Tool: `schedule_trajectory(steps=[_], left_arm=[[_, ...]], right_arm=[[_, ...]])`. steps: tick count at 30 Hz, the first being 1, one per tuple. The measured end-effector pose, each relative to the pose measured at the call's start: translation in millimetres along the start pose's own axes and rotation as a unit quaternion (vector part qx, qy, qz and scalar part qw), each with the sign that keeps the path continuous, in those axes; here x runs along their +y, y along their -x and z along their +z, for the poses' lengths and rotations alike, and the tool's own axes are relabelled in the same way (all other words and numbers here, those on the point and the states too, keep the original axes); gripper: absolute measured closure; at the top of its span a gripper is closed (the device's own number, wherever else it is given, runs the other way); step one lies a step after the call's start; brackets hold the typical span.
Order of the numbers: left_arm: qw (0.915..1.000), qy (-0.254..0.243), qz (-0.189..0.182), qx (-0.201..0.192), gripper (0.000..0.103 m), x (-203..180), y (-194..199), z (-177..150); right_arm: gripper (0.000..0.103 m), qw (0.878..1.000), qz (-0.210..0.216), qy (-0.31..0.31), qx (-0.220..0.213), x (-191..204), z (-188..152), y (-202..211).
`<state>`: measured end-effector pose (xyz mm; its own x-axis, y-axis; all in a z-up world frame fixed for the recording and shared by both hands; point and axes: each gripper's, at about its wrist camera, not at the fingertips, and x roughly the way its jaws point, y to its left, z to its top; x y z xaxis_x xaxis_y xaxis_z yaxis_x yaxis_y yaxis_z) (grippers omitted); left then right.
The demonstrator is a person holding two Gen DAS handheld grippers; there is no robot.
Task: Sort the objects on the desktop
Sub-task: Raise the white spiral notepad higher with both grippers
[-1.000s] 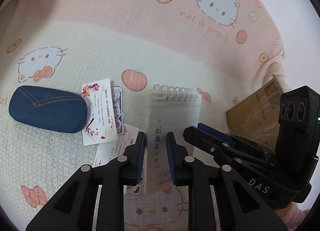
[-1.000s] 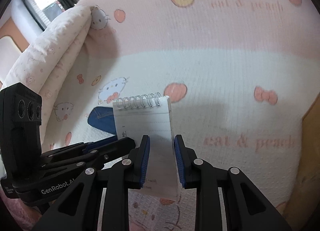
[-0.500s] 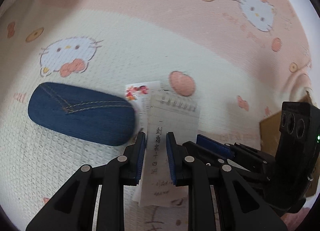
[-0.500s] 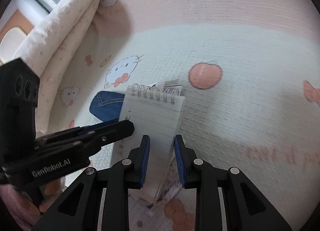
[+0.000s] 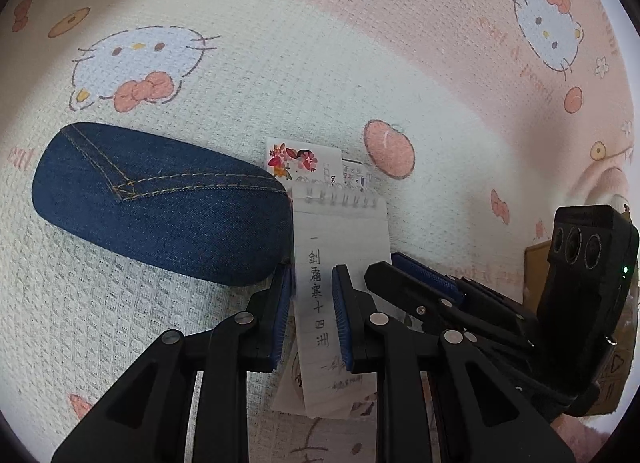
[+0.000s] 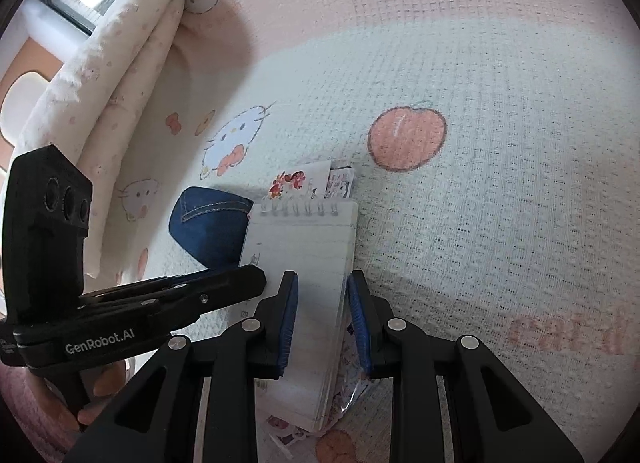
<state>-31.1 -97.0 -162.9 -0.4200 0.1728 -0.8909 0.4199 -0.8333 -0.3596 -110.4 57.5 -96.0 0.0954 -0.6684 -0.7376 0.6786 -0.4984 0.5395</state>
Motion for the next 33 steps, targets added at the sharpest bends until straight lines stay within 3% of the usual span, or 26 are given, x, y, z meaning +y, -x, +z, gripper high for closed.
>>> schedule_trajectory(steps=[7, 18, 25, 29, 33], left_arm=[[1.0, -0.006, -0.007, 0.003, 0.08, -1, 2, 0], [0.9993, -0.032, -0.016, 0.005, 0.08, -4, -4, -5], [0.9995, -0.027, -0.017, 0.008, 0.079, -3, -1, -6], [0.9988, 0.02, -0.042, 0.018, 0.079, 9, 2, -12], [0.999, 0.019, -0.038, 0.013, 0.079, 9, 3, -18]], right_arm=[[0.08, 0.999, -0.024, -0.011, 0.021, -1, -4, 7], [0.078, 1.0, 0.0, -0.024, -0.002, -5, -7, 2], [0.079, 0.999, -0.047, -0.01, -0.003, 11, -6, 2], [0.079, 0.999, -0.045, -0.007, 0.002, 13, -7, 0], [0.079, 0.999, -0.04, -0.011, 0.001, 11, -8, 0]])
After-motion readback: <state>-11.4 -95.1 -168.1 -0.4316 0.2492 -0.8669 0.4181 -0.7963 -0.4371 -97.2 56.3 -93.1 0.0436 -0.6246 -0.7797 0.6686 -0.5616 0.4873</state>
